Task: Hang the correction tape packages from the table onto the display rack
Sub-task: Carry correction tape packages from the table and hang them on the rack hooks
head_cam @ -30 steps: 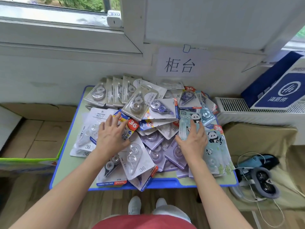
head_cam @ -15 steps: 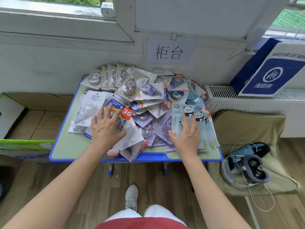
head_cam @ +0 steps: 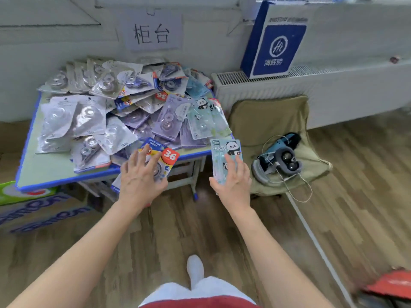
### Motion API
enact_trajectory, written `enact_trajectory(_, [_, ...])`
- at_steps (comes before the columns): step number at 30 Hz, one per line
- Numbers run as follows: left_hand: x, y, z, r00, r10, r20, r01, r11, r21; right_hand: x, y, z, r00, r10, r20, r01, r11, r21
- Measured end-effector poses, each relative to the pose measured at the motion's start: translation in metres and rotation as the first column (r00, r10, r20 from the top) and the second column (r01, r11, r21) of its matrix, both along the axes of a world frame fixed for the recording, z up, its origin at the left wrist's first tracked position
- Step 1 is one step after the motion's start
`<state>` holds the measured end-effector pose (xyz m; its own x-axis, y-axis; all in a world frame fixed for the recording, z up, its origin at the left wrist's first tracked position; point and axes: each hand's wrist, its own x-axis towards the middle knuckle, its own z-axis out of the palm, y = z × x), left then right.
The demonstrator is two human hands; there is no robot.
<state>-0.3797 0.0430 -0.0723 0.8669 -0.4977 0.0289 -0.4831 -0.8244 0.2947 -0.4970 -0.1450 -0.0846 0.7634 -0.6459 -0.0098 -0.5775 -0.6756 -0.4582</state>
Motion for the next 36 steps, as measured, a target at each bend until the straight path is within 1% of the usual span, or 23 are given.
enact_trajectory(5, [-0.061,-0.025,0.006,0.986,-0.166,0.014,0.167,0.982,-0.093,-0.098,0.018,-0.006,0.974,-0.225,0.027,0.225,0.974,0.010])
enact_trajectory(9, [-0.125,-0.040,0.001,0.933,-0.360,0.020,0.359,0.926,-0.119,-0.190,0.041,-0.010,0.905,-0.425,0.026,0.425,0.905,0.012])
enact_trajectory(12, [-0.178,-0.060,0.000,0.861,-0.508,0.016,0.506,0.853,-0.128,-0.261,0.053,-0.009,0.820,-0.571,0.028,0.571,0.821,0.019])
enact_trajectory(14, [-0.217,-0.080,0.005,0.794,-0.607,0.031,0.605,0.784,-0.141,-0.309,0.058,-0.007,0.757,-0.651,0.053,0.652,0.759,0.004])
enact_trajectory(19, [-0.324,-0.127,0.019,0.615,-0.785,0.076,0.783,0.595,-0.183,-0.428,0.061,0.003,0.534,-0.835,0.135,0.838,0.543,0.045])
enact_trajectory(22, [-0.397,-0.152,0.024,0.522,-0.847,0.102,0.846,0.499,-0.191,-0.501,0.058,0.008,0.413,-0.888,0.203,0.896,0.436,0.081])
enact_trajectory(25, [-0.477,-0.172,0.027,0.450,-0.884,0.125,0.883,0.420,-0.208,-0.579,0.055,0.014,0.345,-0.908,0.238,0.925,0.372,0.078])
enact_trajectory(30, [-0.605,-0.201,0.032,0.399,-0.905,0.146,0.896,0.352,-0.271,-0.702,0.042,0.028,0.323,-0.894,0.310,0.932,0.357,0.058])
enact_trajectory(33, [-0.666,-0.213,0.039,0.388,-0.909,0.154,0.894,0.330,-0.302,-0.761,0.030,0.039,0.316,-0.892,0.323,0.943,0.334,0.001])
enact_trajectory(36, [-0.715,-0.233,0.049,0.371,-0.910,0.186,0.895,0.297,-0.334,-0.808,0.009,0.052,0.315,-0.879,0.358,0.944,0.330,-0.021])
